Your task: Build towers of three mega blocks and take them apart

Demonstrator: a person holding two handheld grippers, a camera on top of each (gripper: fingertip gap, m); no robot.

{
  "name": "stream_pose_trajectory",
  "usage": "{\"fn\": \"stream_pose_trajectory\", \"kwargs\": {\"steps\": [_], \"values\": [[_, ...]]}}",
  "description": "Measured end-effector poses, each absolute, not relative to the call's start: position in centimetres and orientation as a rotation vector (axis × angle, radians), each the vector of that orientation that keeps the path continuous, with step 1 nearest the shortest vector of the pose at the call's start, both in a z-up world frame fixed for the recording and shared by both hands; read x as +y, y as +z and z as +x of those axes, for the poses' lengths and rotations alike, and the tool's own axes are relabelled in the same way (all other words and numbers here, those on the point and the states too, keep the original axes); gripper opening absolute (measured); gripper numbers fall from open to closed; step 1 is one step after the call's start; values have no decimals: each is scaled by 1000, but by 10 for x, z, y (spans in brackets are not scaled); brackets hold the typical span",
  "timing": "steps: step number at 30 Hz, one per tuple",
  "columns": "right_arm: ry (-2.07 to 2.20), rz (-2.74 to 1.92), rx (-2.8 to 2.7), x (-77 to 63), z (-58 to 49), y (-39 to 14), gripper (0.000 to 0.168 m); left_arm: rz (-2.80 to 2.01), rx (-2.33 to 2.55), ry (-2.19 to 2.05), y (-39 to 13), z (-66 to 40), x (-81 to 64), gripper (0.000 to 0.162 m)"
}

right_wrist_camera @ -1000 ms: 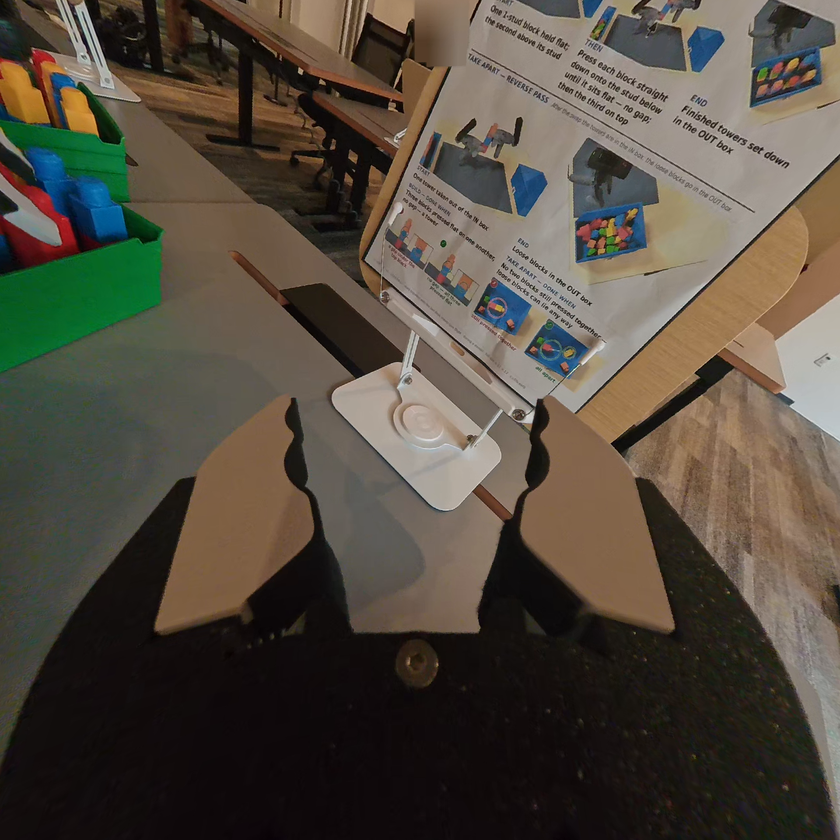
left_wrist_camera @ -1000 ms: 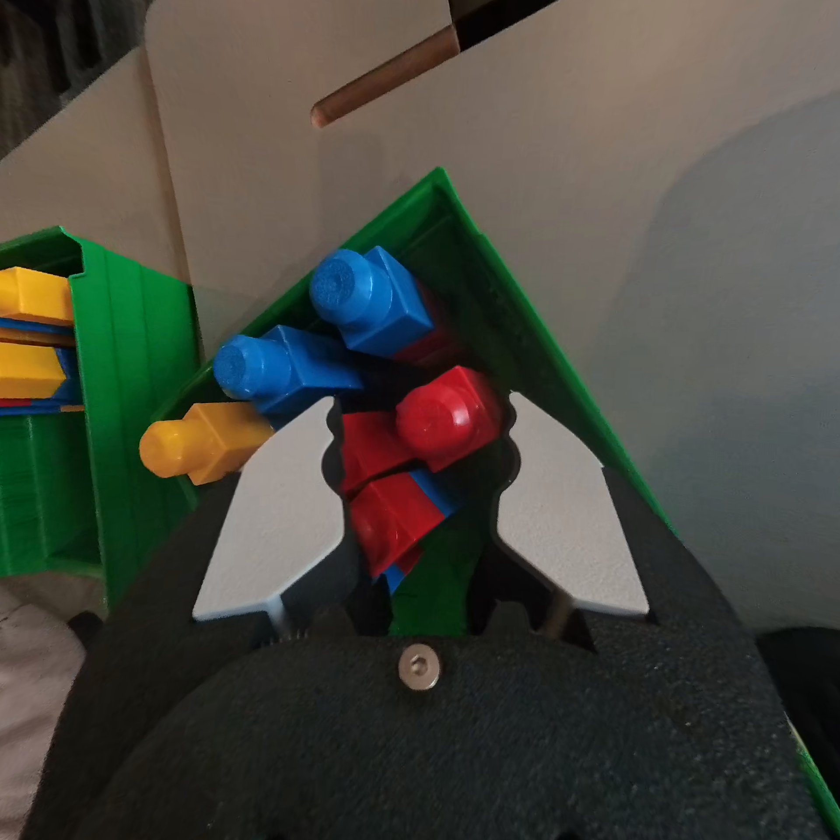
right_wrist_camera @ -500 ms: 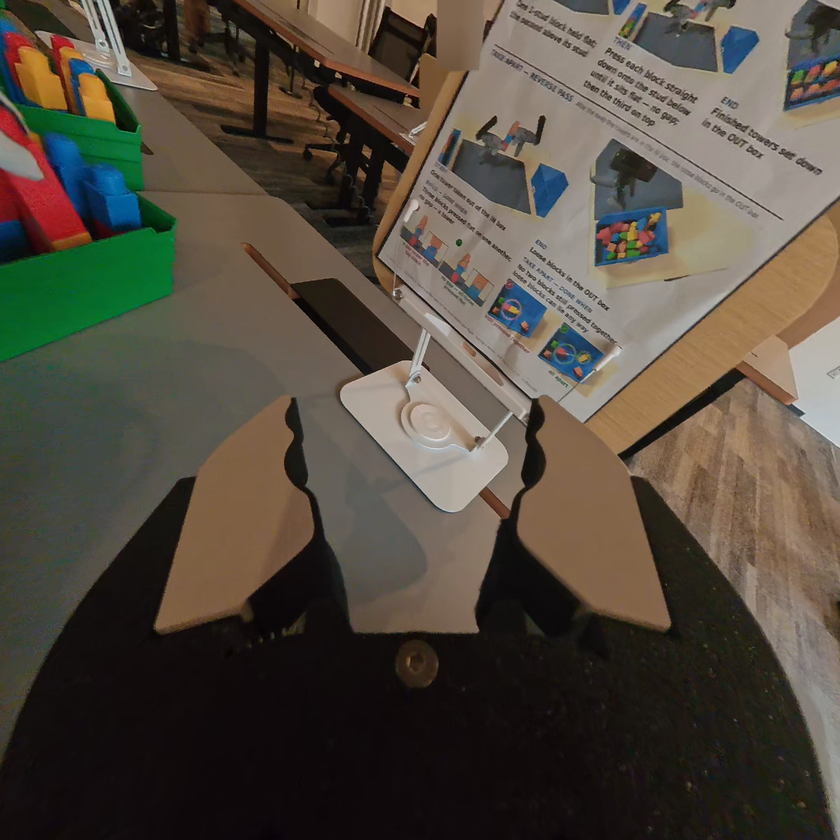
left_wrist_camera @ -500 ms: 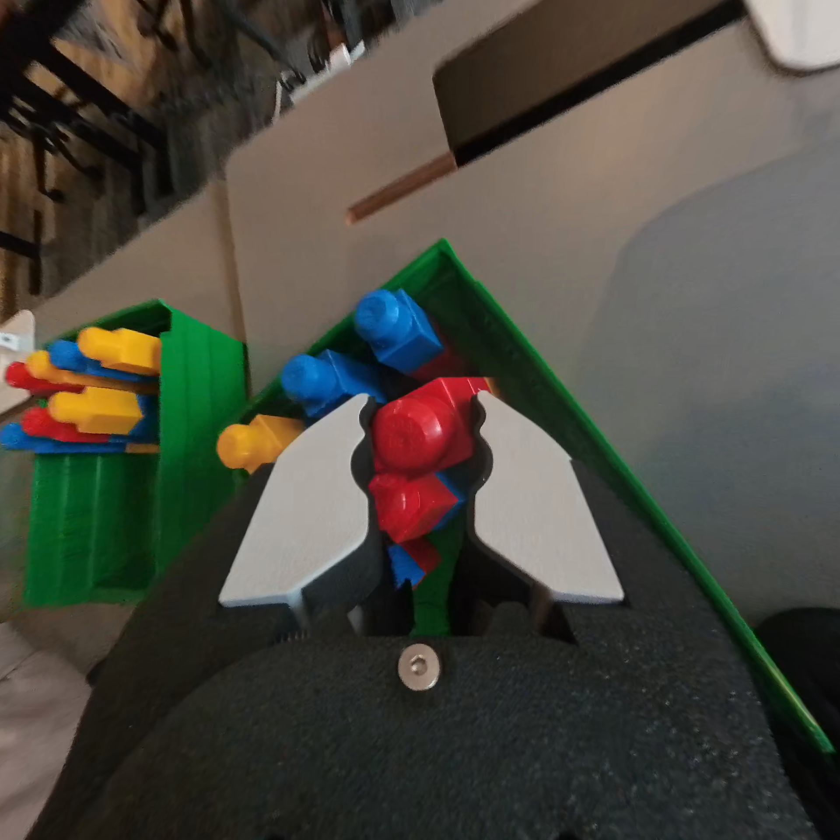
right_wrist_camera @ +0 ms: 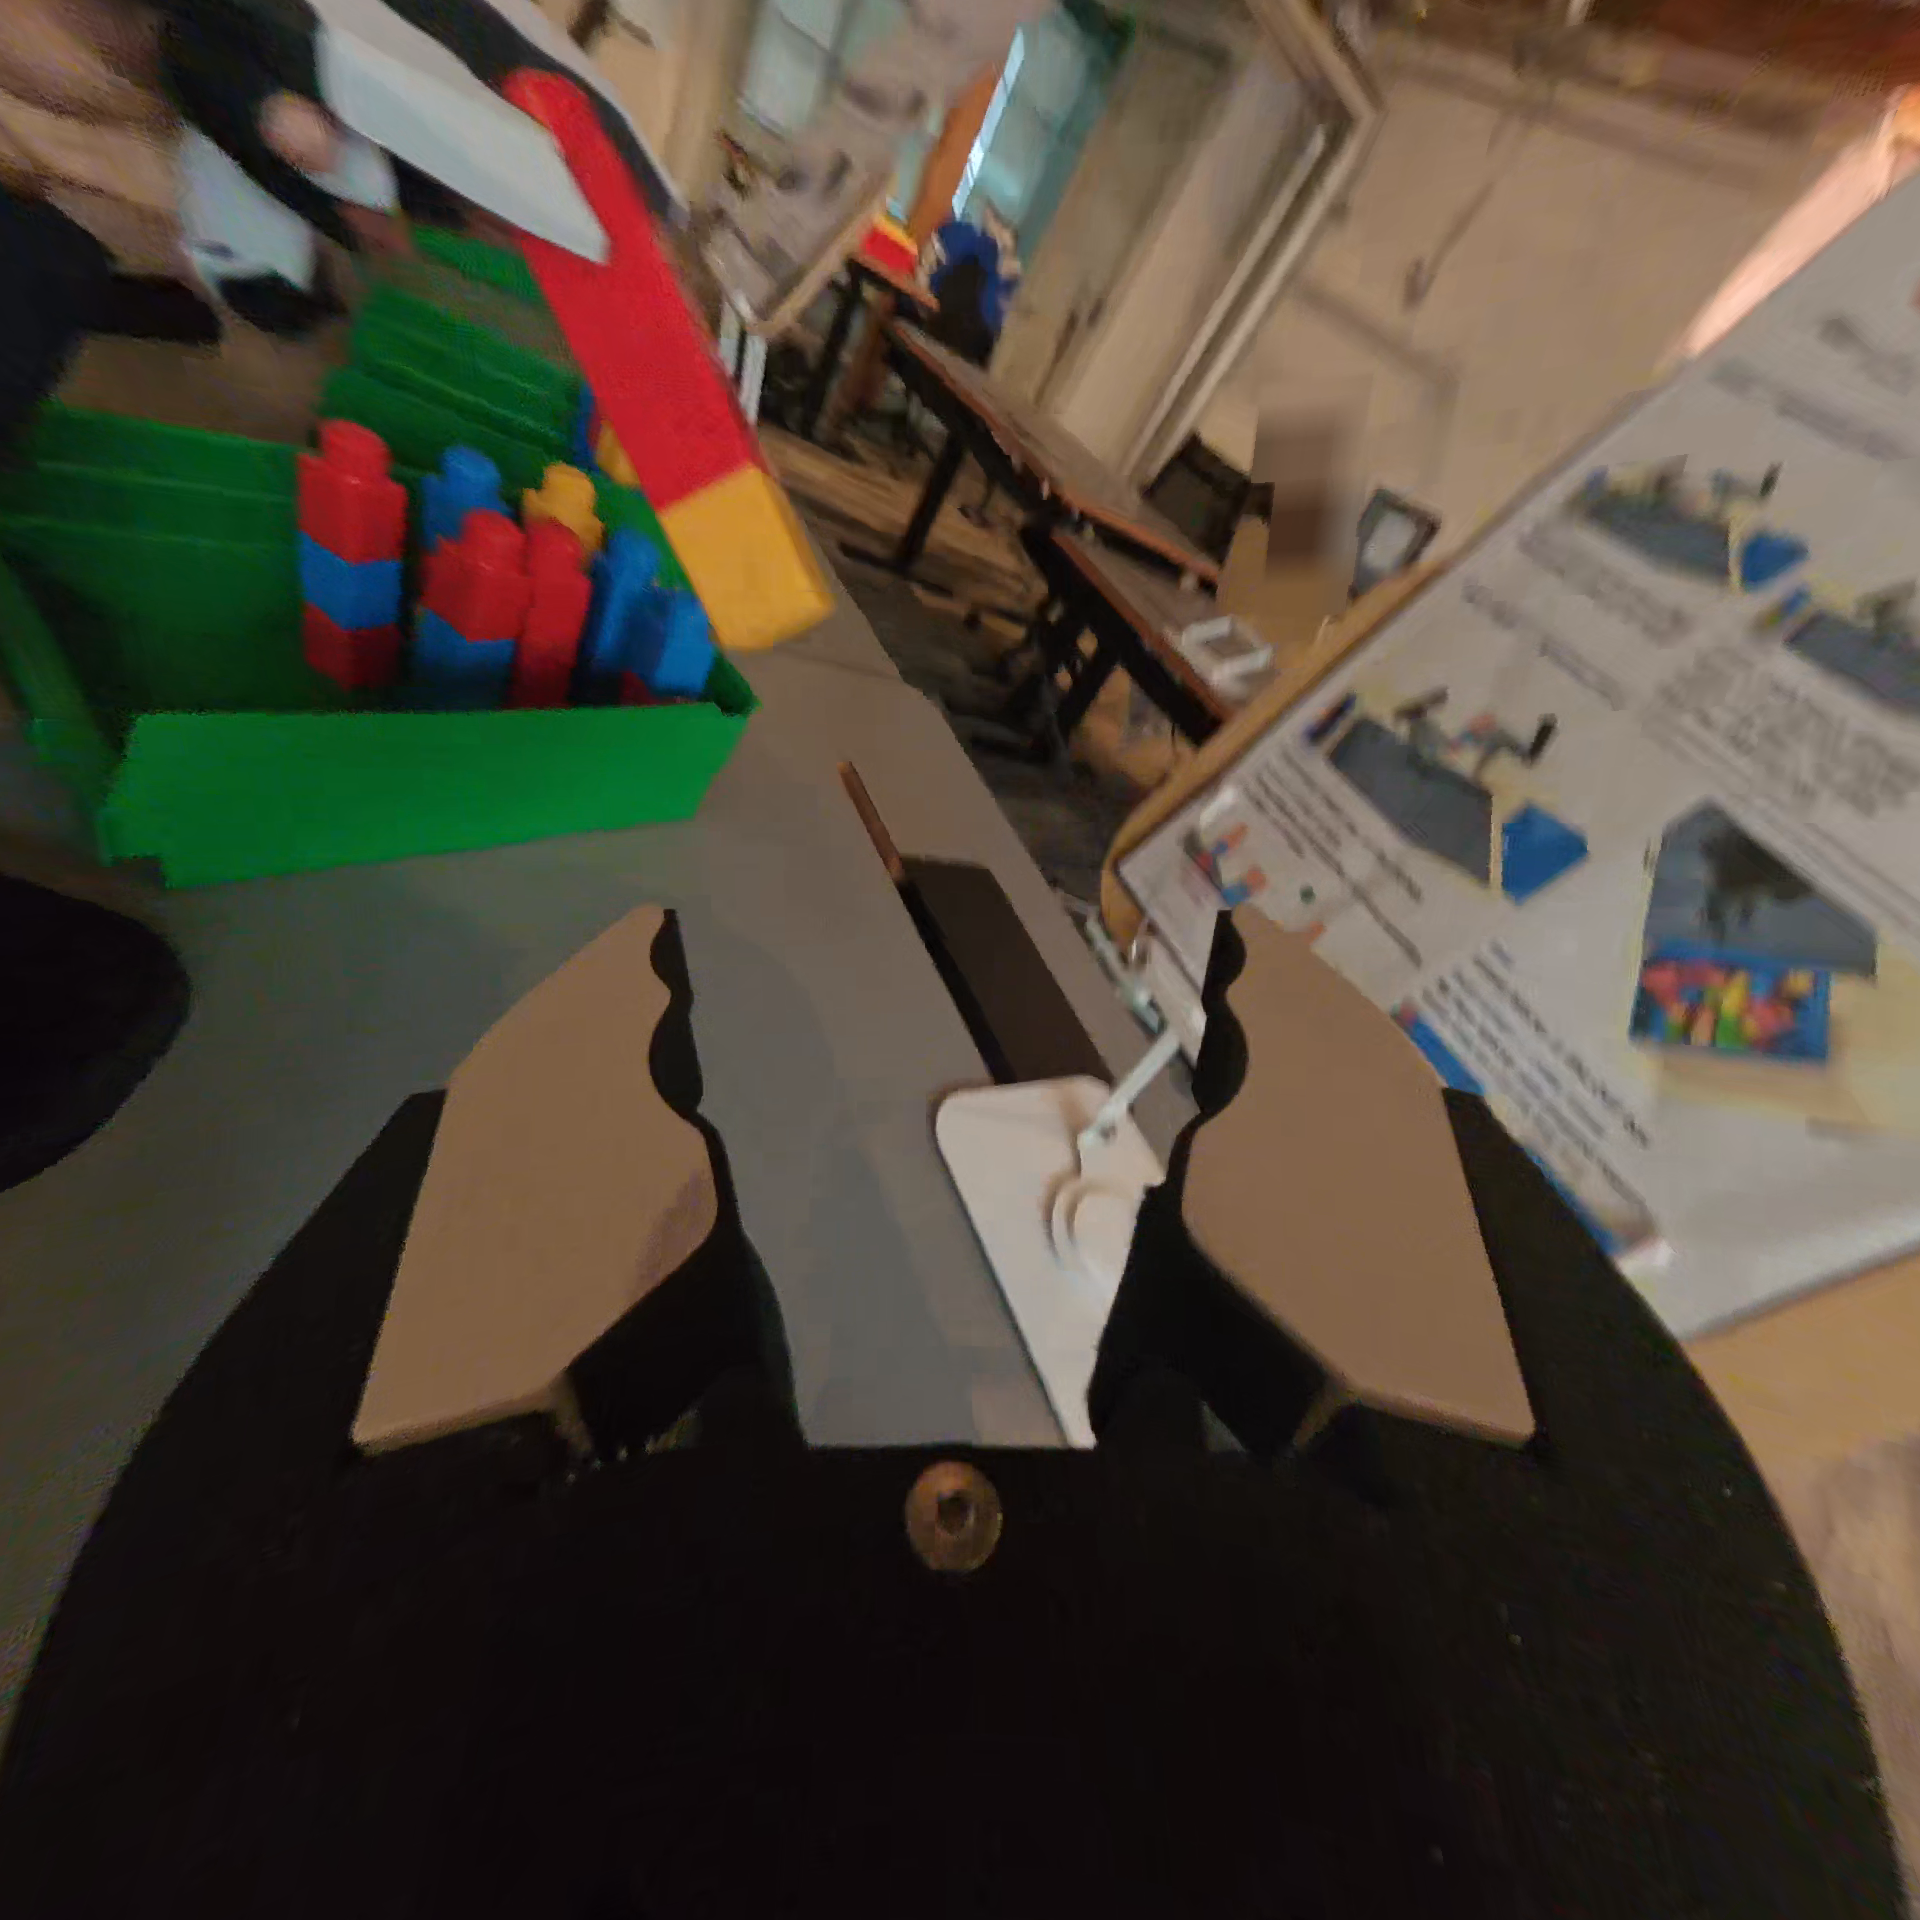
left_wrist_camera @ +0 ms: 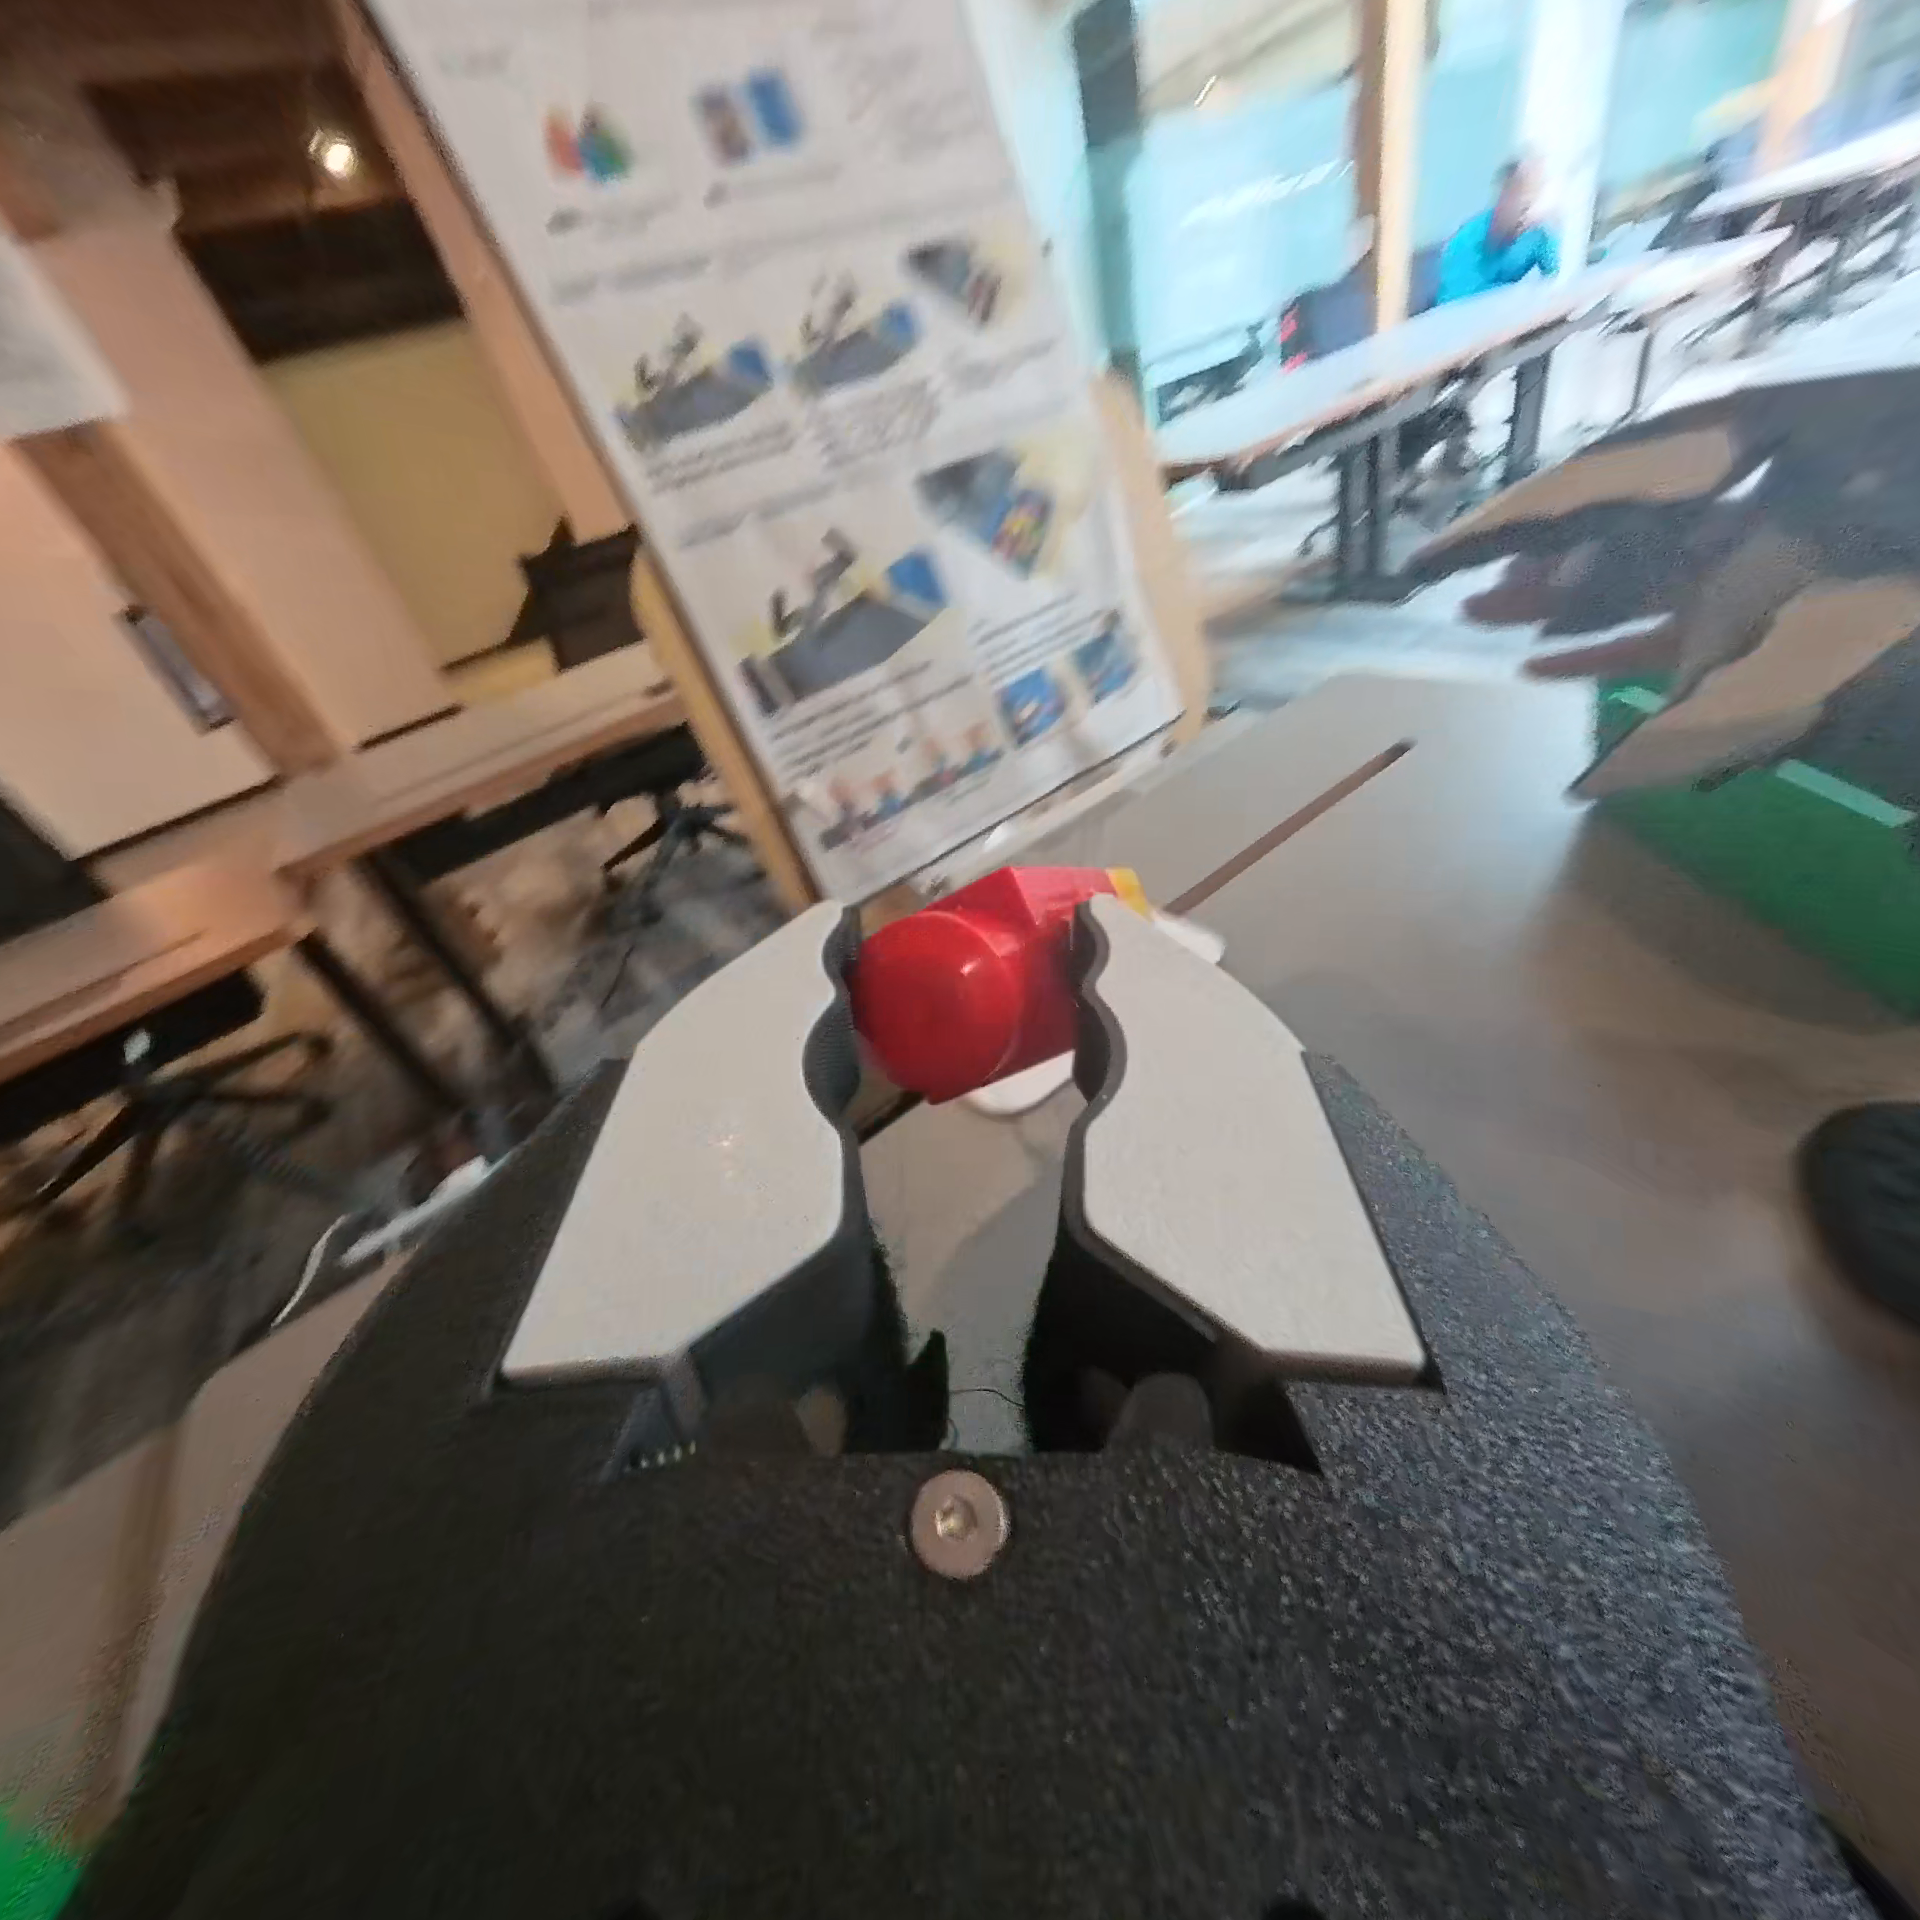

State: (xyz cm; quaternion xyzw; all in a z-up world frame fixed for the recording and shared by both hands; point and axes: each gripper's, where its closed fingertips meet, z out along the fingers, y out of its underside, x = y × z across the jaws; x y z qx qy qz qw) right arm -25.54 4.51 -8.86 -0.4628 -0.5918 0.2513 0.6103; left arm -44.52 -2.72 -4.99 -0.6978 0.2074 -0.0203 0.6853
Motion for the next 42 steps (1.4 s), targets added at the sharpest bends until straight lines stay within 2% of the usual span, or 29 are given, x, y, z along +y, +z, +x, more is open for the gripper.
{"fn": "stream_pose_trajectory", "kwargs": {"steps": [5, 12, 15, 18, 24, 26, 30, 32, 38, 42], "values": [[563, -802, -1353, 9, -281, -69, 95, -1382, 533, -241, -26, -394, -23, 38], [416, -633, -1343, -3, -293, -67, 90, -1341, 631, -466, -30, -336, -15, 38], [347, -587, -1340, -1, -289, -67, 71, -1351, 650, -518, -35, -324, -12, 38], [321, -563, -1362, 0, -284, -69, 36, -1352, 658, -561, -37, -317, -11, 38], [370, -583, -1487, -3, -273, -79, 36, -1308, 762, -508, -43, -307, -13, 39], [406, -609, -1539, -3, -268, -86, 36, -1232, 838, -472, -42, -302, -22, 55], [539, -635, -1623, -8, -262, -97, 36, -1198, 1138, -274, -72, -288, -37, 75], [598, -637, -1651, -12, -262, -101, 36, -1172, 1250, -205, -85, -278, -42, 80], [686, -636, -1708, -21, -262, -109, 36, -1200, 1300, -157, -103, -263, -26, 75], [703, -643, -1729, -21, -260, -112, 36, -1167, 1320, -137, -106, -262, -23, 63]]}}
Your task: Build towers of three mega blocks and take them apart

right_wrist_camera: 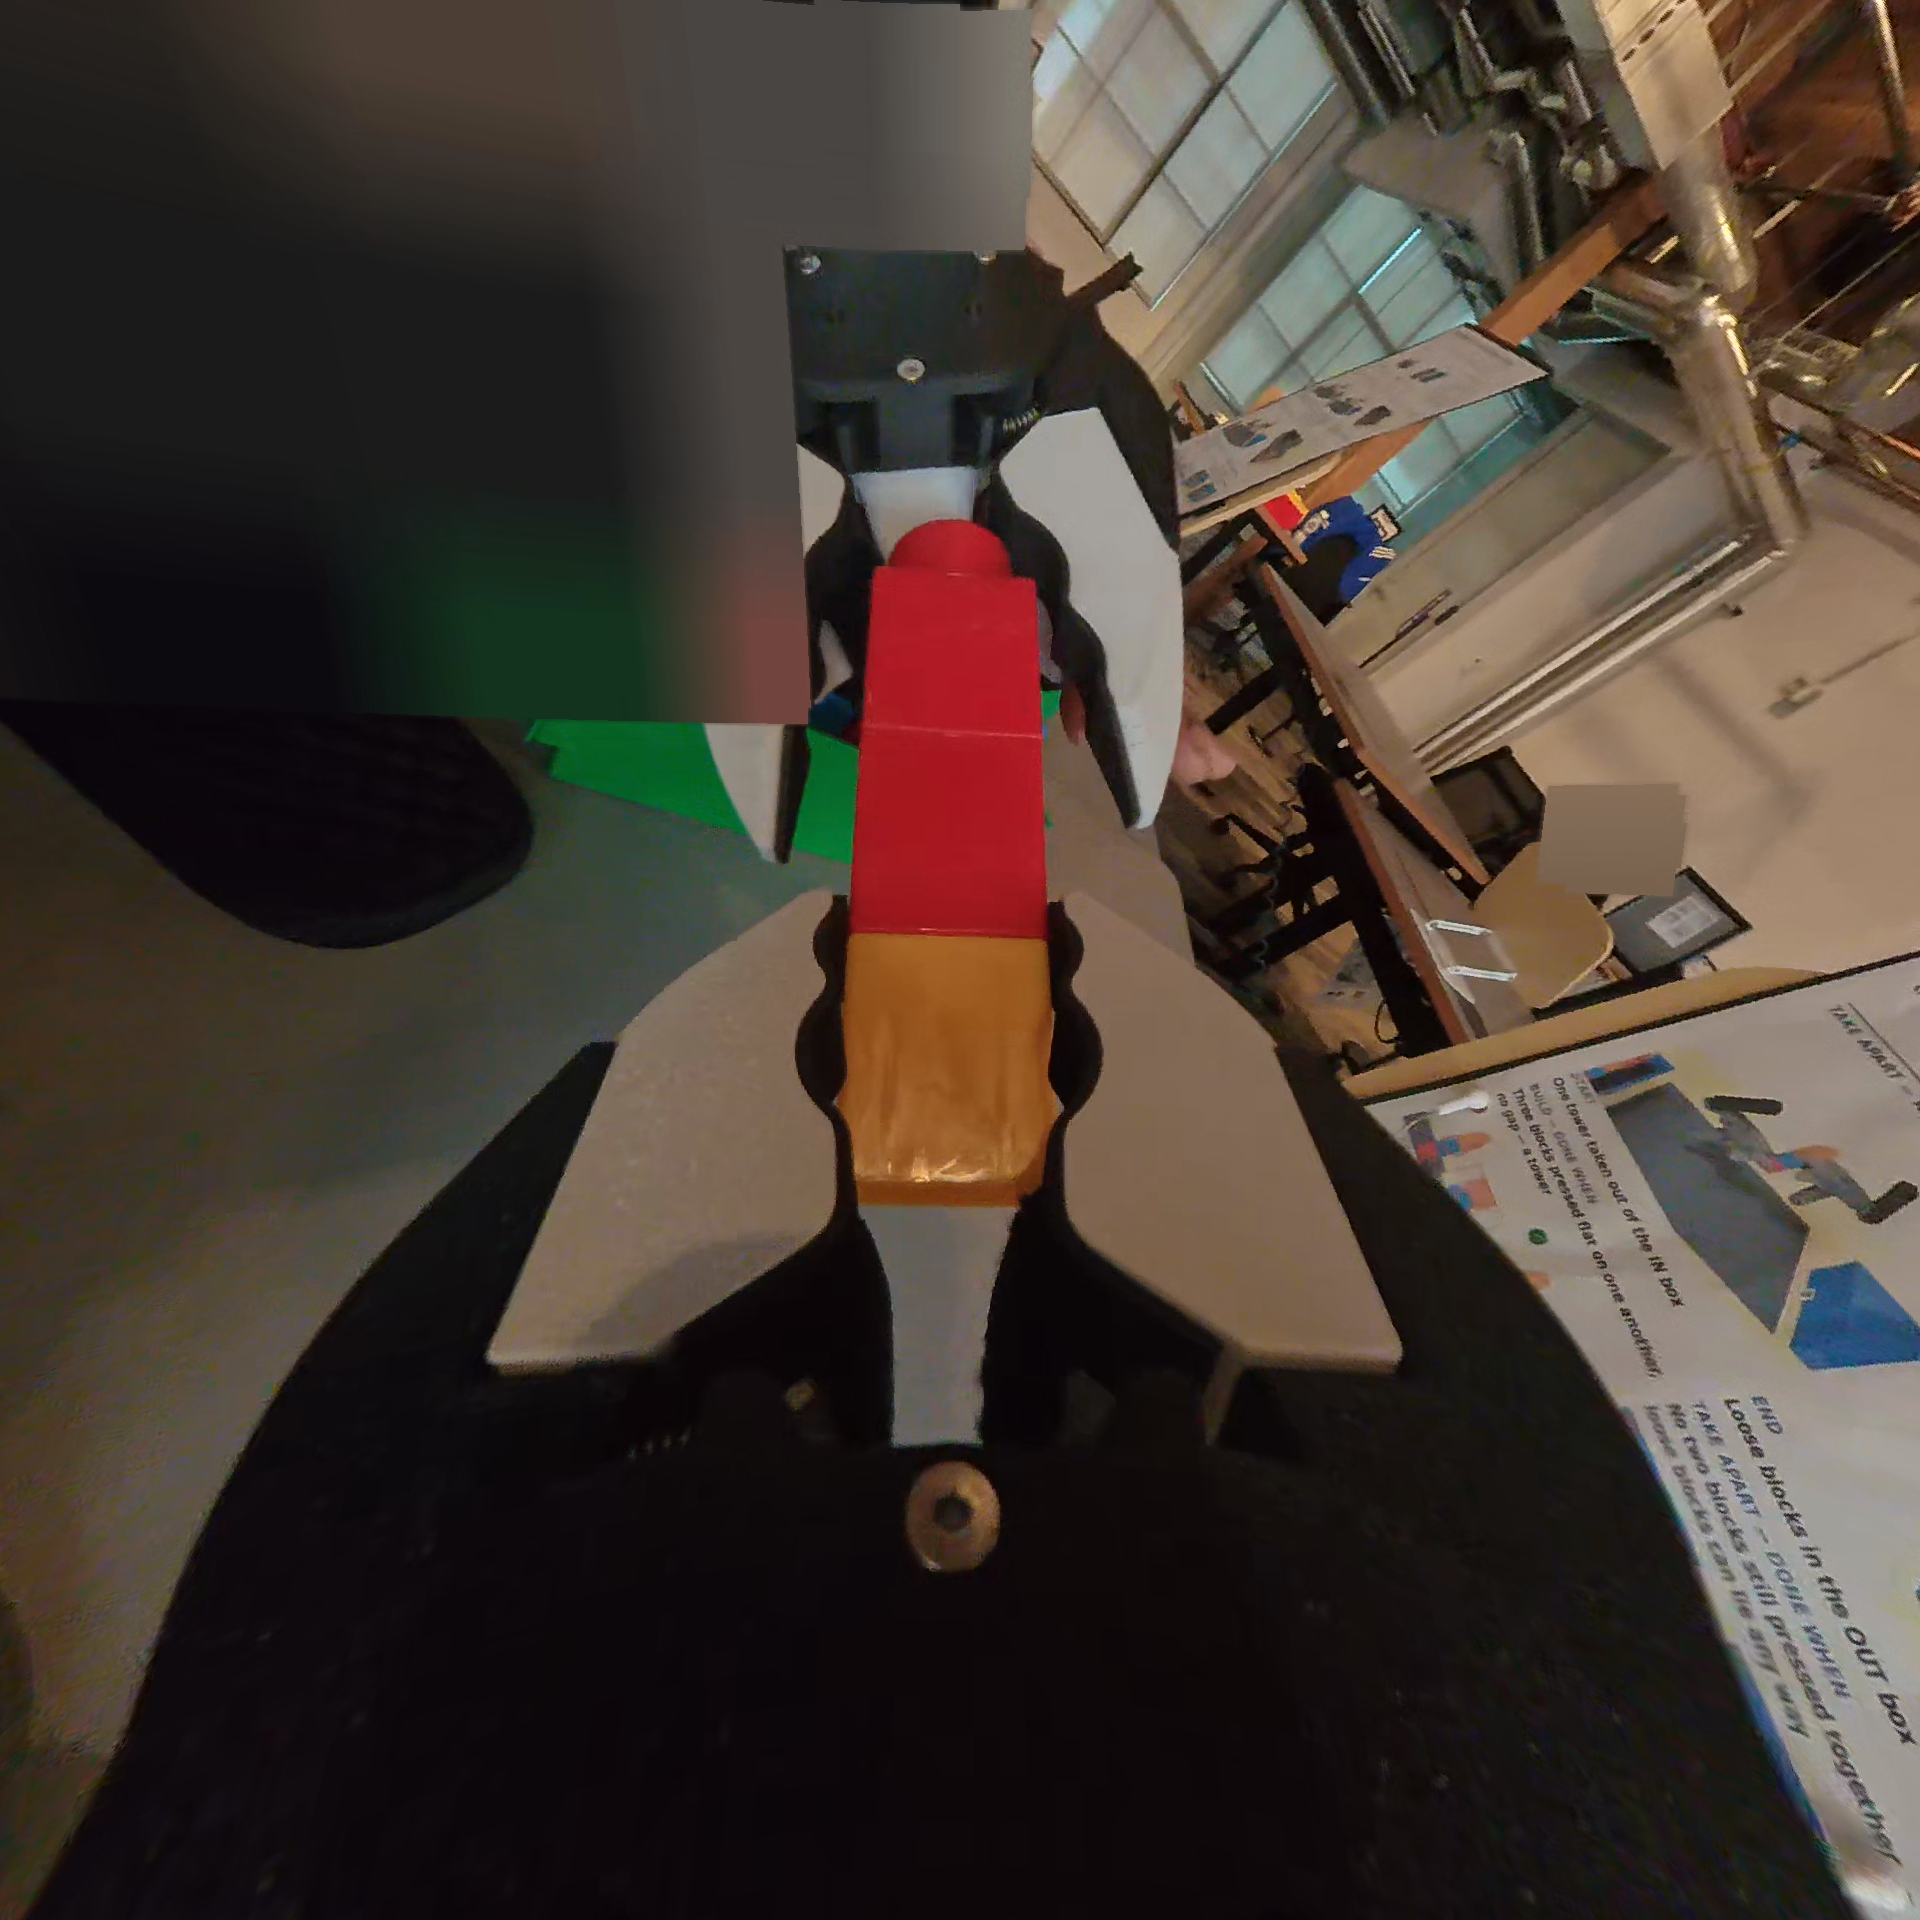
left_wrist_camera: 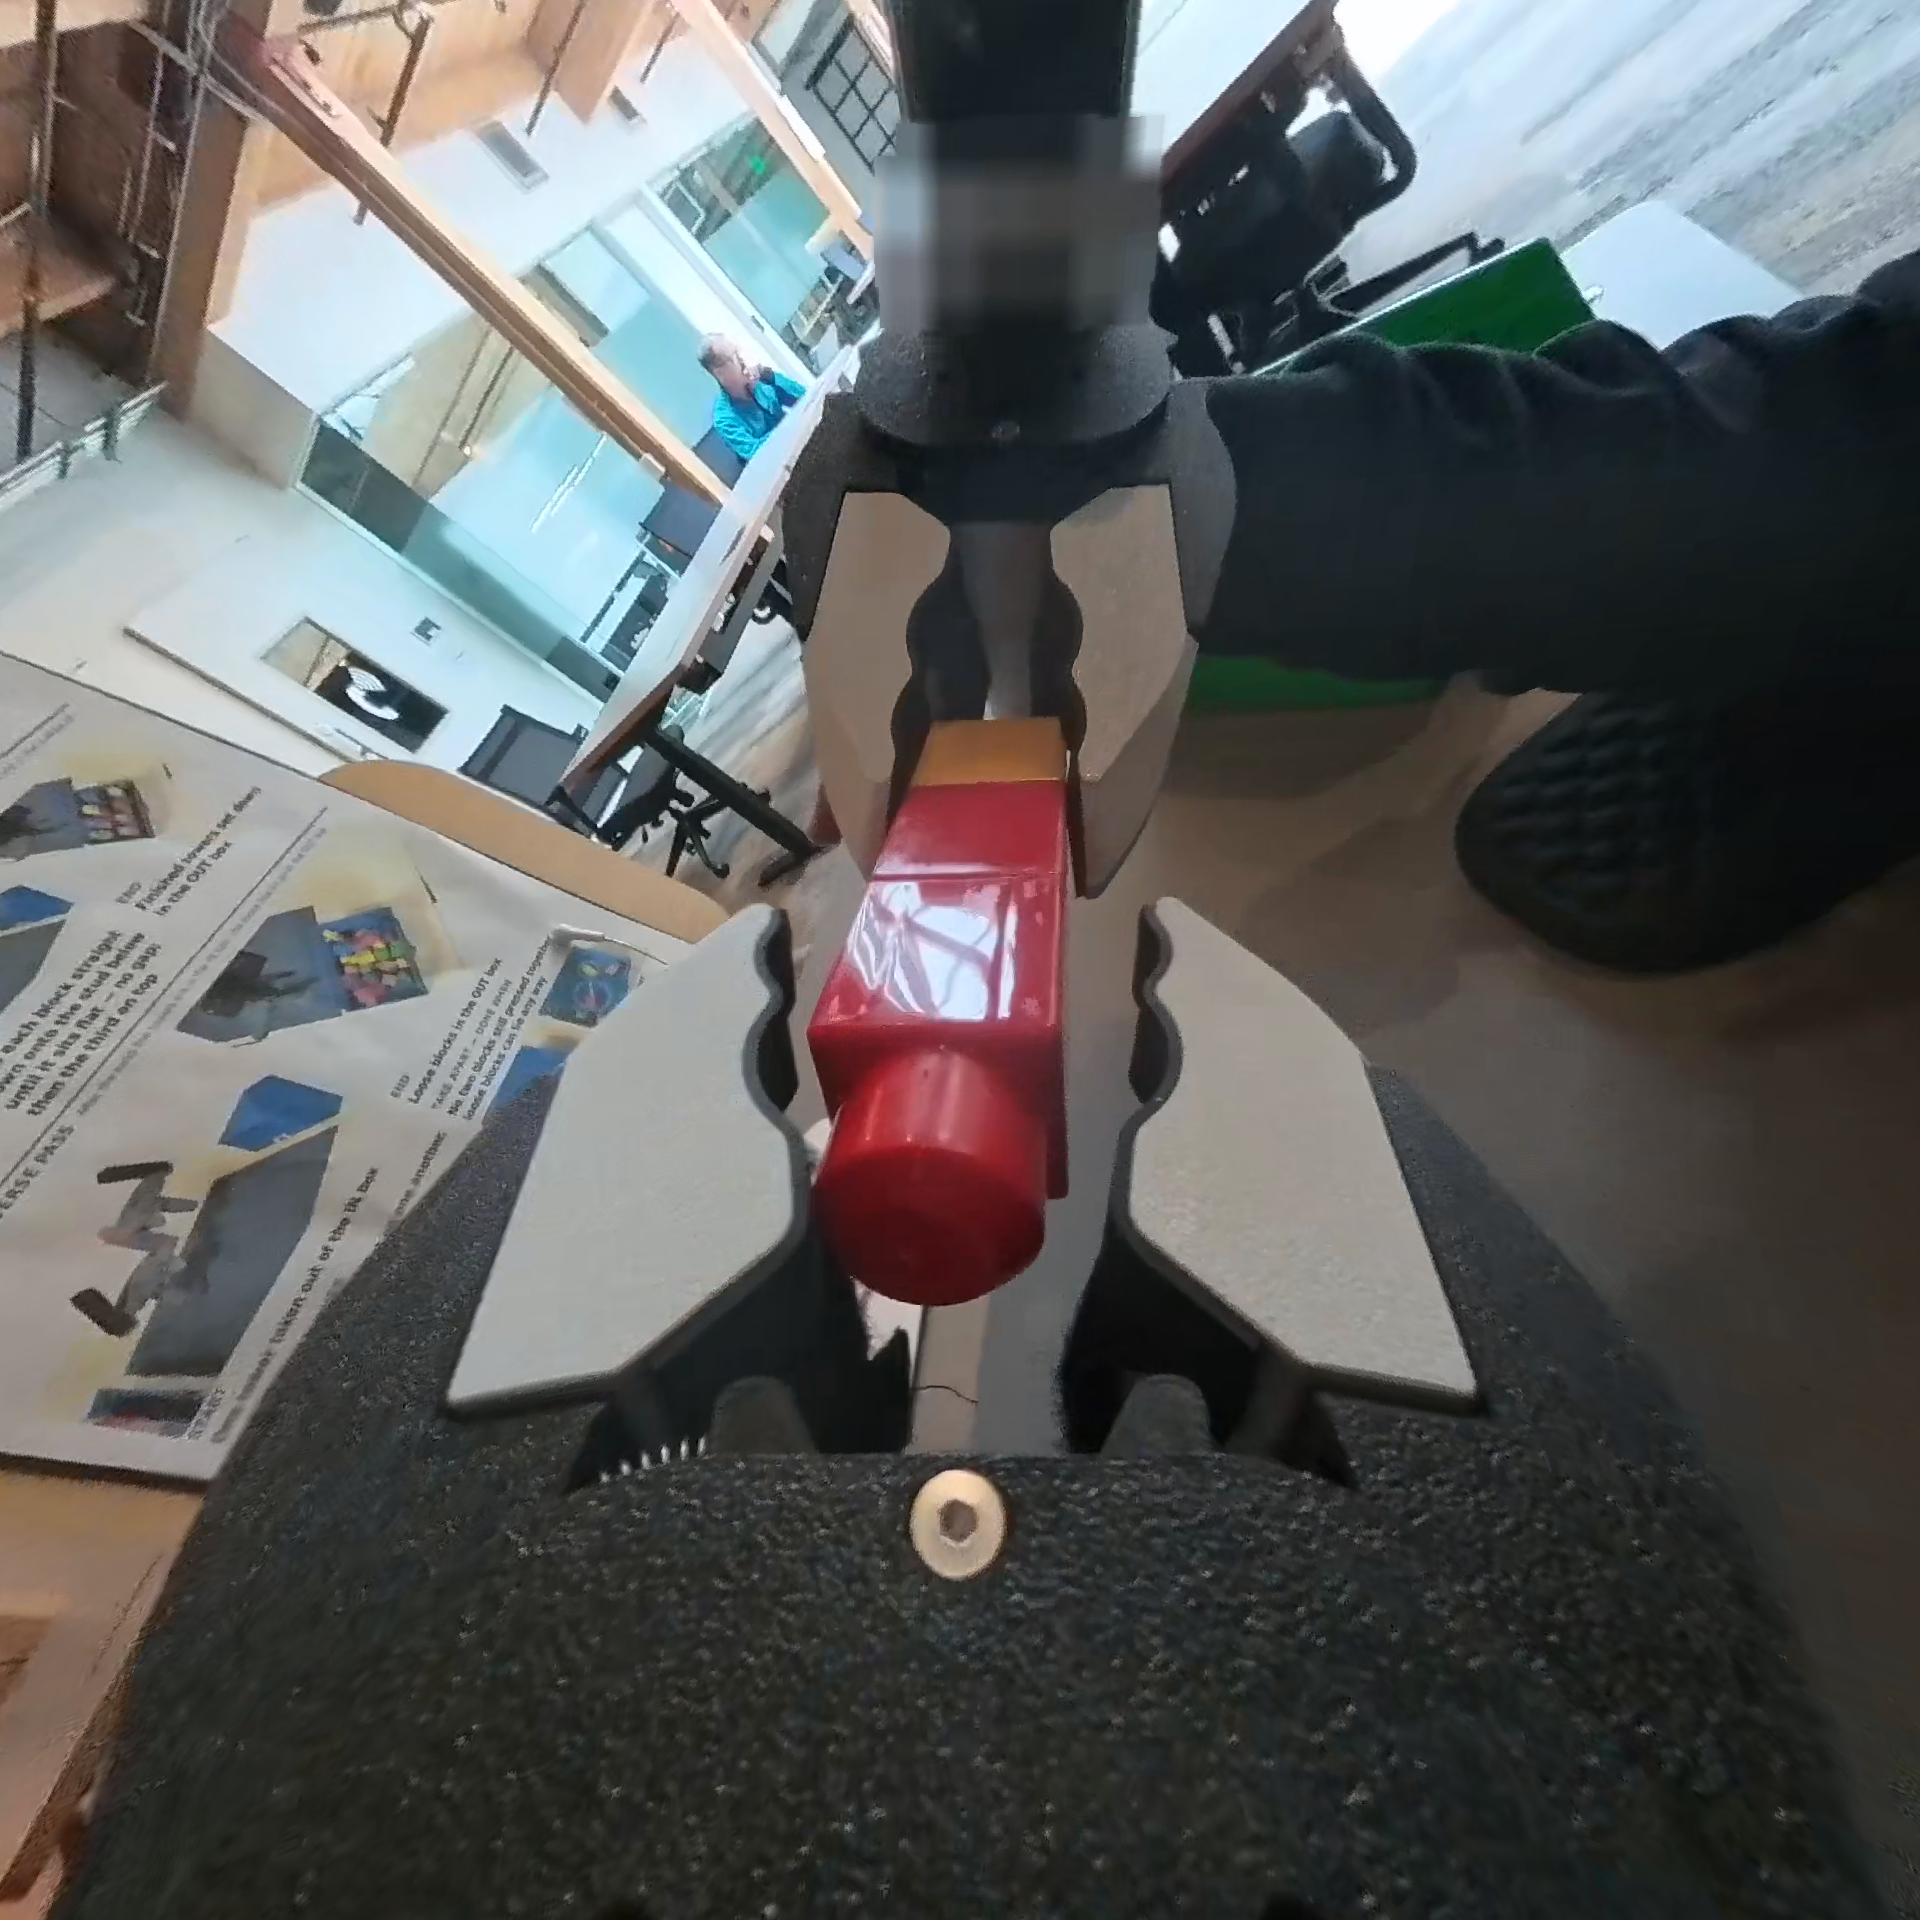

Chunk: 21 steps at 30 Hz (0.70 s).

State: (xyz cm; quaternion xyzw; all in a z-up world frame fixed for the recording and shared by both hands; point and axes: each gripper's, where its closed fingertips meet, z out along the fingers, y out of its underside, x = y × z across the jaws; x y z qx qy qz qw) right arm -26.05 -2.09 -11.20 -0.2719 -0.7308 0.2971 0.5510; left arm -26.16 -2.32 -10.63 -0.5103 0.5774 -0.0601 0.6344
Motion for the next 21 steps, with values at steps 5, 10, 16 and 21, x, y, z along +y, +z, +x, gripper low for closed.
{"fn": "stream_pose_trajectory", "kwargs": {"steps": [5, 10, 16, 21], "values": [[687, -650, -1762, -21, -259, -117, 36, -1163, 1356, -97, -114, -264, -20, 47], [697, -634, -1728, -25, -260, -110, 36, -1074, 1325, -199, -101, -261, -29, 44], [808, -641, -1579, -21, -256, -86, 75, -992, 1242, -330, -83, -270, -38, 43], [911, -538, -1540, -30, -256, -80, 54, -934, 1169, -393, -68, -277, -42, 42]]}}
